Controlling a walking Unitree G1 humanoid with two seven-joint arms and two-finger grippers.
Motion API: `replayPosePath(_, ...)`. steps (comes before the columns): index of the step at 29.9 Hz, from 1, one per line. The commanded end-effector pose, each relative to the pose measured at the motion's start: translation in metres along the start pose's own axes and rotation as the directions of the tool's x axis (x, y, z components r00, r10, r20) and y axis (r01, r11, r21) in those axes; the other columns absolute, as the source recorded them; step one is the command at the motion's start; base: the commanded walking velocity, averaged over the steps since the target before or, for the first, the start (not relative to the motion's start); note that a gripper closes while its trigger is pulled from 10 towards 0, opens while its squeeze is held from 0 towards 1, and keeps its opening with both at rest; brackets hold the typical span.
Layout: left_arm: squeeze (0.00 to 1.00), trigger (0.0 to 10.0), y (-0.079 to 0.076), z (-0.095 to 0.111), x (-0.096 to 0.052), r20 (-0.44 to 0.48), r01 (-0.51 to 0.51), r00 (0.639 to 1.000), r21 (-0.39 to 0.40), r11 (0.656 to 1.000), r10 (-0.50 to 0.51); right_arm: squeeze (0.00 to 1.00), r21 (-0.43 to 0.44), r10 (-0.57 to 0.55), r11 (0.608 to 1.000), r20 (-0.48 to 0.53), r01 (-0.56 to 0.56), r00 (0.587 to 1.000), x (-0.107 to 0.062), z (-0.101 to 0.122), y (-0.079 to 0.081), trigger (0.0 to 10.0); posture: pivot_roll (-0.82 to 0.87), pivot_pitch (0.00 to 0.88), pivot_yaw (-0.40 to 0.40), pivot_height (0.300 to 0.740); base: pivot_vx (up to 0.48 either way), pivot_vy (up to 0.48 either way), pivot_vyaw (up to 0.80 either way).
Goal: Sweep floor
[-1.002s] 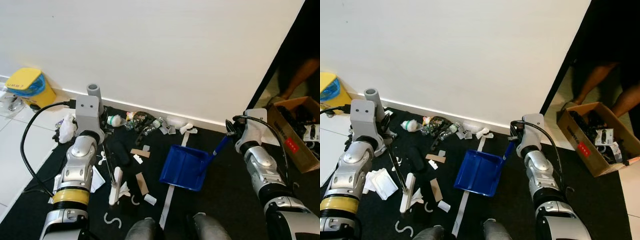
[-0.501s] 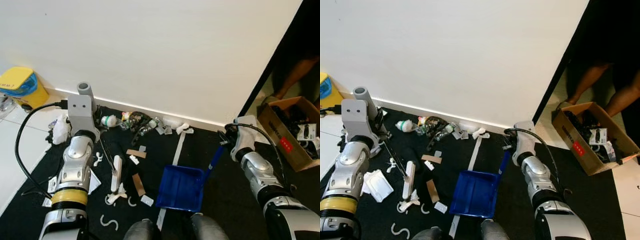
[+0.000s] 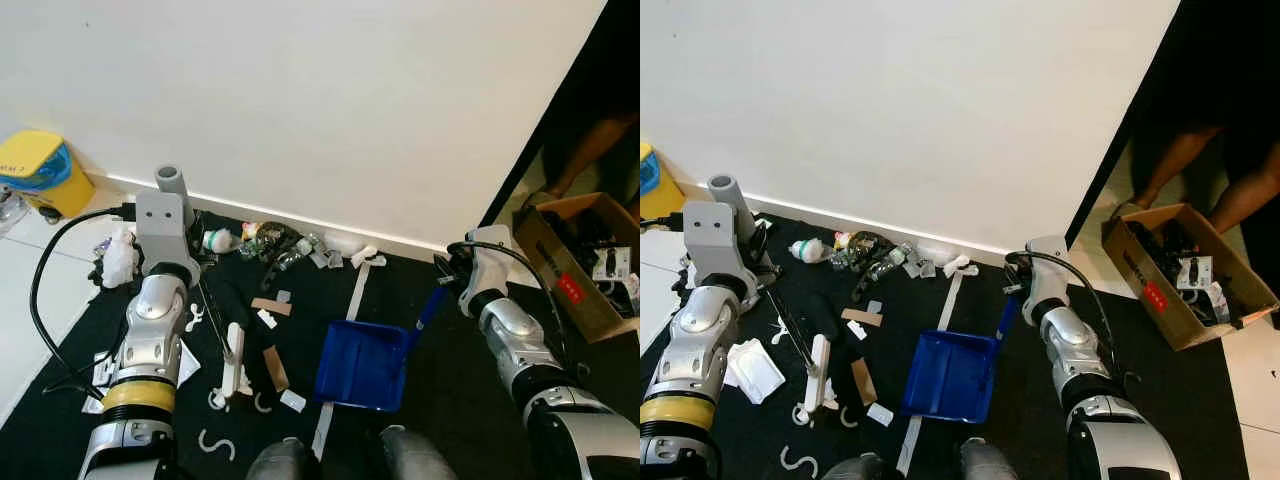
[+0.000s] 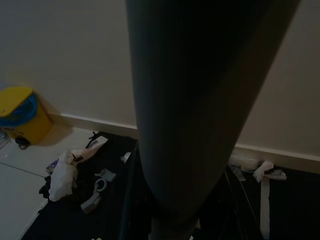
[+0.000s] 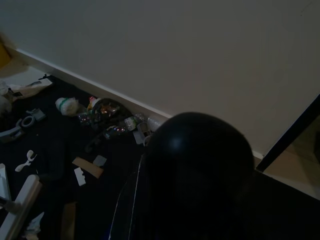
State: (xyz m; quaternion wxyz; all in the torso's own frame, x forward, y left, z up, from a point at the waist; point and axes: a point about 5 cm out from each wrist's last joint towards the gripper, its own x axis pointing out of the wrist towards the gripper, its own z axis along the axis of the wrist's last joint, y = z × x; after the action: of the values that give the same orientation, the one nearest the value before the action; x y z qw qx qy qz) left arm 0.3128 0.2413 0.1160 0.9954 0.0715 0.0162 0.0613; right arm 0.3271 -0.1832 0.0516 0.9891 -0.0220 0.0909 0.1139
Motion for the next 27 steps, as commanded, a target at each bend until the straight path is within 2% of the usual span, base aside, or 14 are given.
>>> replayPosePath(1,0.00,10.0,-0.0035,-0.0017,-0.0014,-0.005,0.005,1.000,-0.018,1.000,-0.005,0.00,0.033,-0.021,0.999,0.035,0.020,0.999,0.0020,0.0052,-0.0010,10.0,0.06,0.081,-0.022,0.740,0.000,0.000,0.00)
replayPosePath(12,0.00,10.0,-0.0111,-0.0033,-0.0018,-0.007,0.000,1.000,-0.010,1.000,0.000,0.00,0.068,-0.051,0.996,0.031,0.049,0.998,-0.0003,0.0022,-0.0044,10.0,0.06,0.085,-0.022,0.740,0.000,0.000,0.00)
replayPosePath(27,0.00,10.0,-0.0126,-0.0003,0.0004,-0.001,0.005,1.000,-0.015,1.000,-0.005,0.00,0.101,-0.067,0.993,0.025,0.064,0.997,-0.0001,0.0010,-0.0045,10.0,0.06,0.097,-0.025,0.740,0.000,0.000,0.00)
